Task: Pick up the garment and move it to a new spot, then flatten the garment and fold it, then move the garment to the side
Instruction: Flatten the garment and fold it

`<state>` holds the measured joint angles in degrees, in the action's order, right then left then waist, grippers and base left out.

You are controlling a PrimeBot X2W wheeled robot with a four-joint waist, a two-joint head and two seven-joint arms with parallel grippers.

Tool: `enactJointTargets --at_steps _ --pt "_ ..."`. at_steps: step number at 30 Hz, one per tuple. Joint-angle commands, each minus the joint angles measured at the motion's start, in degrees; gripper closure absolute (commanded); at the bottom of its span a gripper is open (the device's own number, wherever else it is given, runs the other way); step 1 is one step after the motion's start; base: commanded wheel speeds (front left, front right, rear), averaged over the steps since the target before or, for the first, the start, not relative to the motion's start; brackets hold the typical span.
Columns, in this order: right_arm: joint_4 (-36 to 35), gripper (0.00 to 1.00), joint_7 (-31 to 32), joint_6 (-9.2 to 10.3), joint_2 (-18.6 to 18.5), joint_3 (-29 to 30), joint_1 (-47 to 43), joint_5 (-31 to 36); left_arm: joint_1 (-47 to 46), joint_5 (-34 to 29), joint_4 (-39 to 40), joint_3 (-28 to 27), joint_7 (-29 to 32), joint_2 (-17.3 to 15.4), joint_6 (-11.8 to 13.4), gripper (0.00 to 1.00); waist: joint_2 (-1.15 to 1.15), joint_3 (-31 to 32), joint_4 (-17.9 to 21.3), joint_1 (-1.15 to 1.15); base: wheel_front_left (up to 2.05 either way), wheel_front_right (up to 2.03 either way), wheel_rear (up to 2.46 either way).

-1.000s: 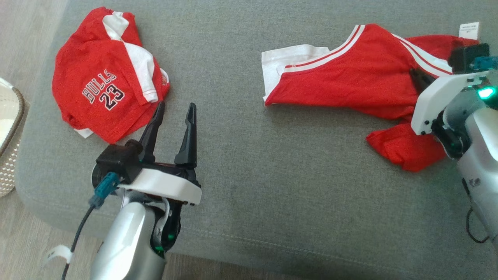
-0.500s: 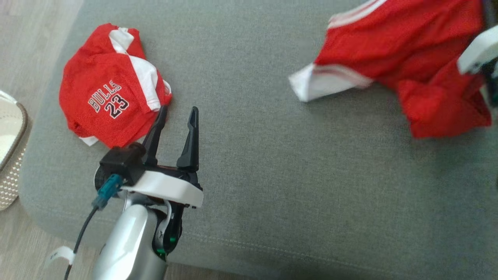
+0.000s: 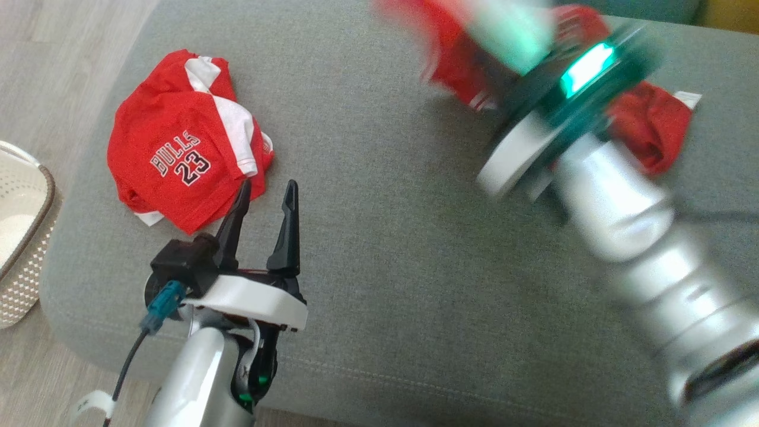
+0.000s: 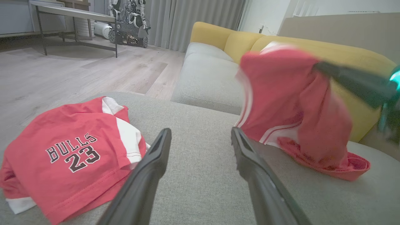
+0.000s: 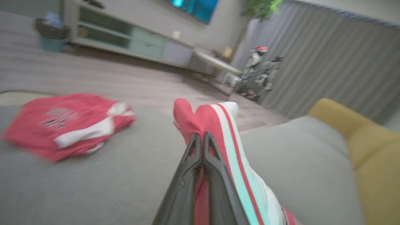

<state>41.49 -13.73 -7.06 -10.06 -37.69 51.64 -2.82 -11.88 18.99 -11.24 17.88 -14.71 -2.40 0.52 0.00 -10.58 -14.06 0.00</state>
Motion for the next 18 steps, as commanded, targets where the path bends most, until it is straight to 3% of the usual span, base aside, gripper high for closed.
enactJointTargets --at_steps 1,2,4,7,10,14,18 --pt "-1.53 1.0 1.0 -0.43 2.04 -3.41 -2.6 -0.59 -0.7 0.36 1.79 -1.86 -0.29 -0.48 0.19 0.0 0.0 0.16 -0.02 0.0 0.0 0.0 0.0" --pt "-1.12 1.0 2.48 -0.43 2.86 -6.91 -4.6 -1.96 -0.65 0.34 1.64 -1.83 -0.29 -0.48 0.19 0.0 0.0 0.32 -0.03 0.0 0.0 0.0 0.0" --pt "-0.77 0.0 4.14 -0.43 3.75 -14.6 -7.78 -5.05 -0.65 0.35 1.33 -1.72 -0.29 -0.48 0.21 0.0 0.0 0.57 -0.09 0.0 0.0 0.0 0.0" --pt "-0.71 0.0 5.69 -0.43 3.55 -23.55 -10.3 -11.31 -0.78 0.39 0.9 -1.37 -0.29 -0.48 0.35 0.0 0.0 1.0 -0.08 0.0 0.0 0.0 0.0" --pt "-1.53 0.0 5.67 -0.43 2.14 -27.11 -9.97 -16.12 -0.71 0.34 0.89 -1.44 -0.29 -0.48 0.58 0.0 0.0 1.34 0.66 0.0 0.0 0.0 0.0" --pt "-2.22 0.0 4.86 -0.43 -0.91 -25.78 -8.83 -20.17 -0.4 0.13 1.01 -1.8 -0.29 -0.48 0.6 0.0 0.0 2.0 2.13 0.0 0.0 0.0 0.0" --pt "-1.96 0.0 2.99 -0.43 -4.34 -18.44 -9.01 -20.88 -0.13 0.67 1.98 -2.73 -0.29 -0.48 0.93 0.0 0.0 2.92 3.9 0.0 0.0 0.0 0.0"
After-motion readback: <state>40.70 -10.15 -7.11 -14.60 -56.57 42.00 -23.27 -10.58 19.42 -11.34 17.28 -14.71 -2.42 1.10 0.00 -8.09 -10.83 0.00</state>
